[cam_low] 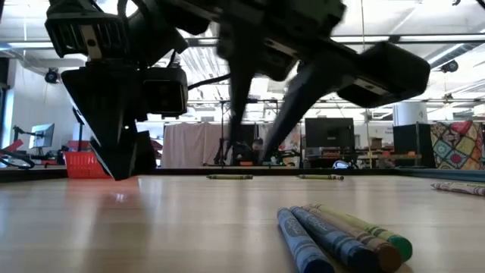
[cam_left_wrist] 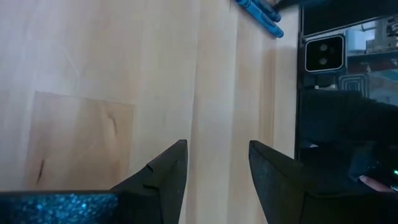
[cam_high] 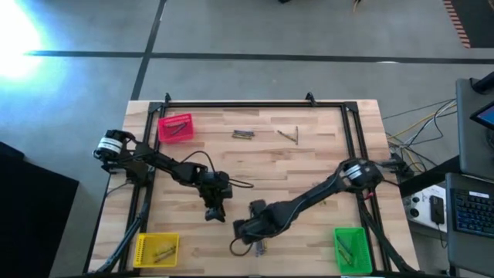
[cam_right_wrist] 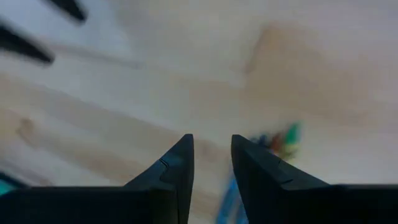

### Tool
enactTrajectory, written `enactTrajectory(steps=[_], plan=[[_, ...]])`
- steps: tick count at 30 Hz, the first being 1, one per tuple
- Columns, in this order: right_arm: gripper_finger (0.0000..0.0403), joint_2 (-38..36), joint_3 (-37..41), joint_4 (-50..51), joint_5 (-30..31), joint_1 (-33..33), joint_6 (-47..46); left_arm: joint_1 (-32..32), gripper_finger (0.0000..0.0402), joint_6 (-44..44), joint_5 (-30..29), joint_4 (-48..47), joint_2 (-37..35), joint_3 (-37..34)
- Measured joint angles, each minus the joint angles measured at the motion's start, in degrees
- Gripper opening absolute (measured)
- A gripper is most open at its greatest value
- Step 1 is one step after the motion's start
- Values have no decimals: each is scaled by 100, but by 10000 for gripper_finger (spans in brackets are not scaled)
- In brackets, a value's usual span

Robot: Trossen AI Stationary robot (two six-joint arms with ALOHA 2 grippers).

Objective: Sort crayons
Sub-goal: Put the blue crayon into the yellow bin

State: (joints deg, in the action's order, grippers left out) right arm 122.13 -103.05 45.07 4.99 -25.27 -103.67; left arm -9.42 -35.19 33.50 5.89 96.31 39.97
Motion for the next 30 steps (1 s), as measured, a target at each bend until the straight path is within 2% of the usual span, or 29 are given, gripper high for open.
enactTrajectory(steps=[3,9,13,21,30], plan=[[98,452,-692,447,-113,-36,-3,-90,155,-24,-26,-55,0,-1],[99,1149,-1863,1768,-684,-72,-152,-446,155,18,-446,-104,-13,-4],[100,1441,-2338,1873,-756,-179,-228,-538,155,60,-475,-116,-13,-3],[100,1567,-2440,2010,-872,-324,-505,-552,155,63,-543,-191,-13,-4],[99,1567,-2317,2021,-975,-300,-379,-552,155,168,-621,-185,-4,-4]])
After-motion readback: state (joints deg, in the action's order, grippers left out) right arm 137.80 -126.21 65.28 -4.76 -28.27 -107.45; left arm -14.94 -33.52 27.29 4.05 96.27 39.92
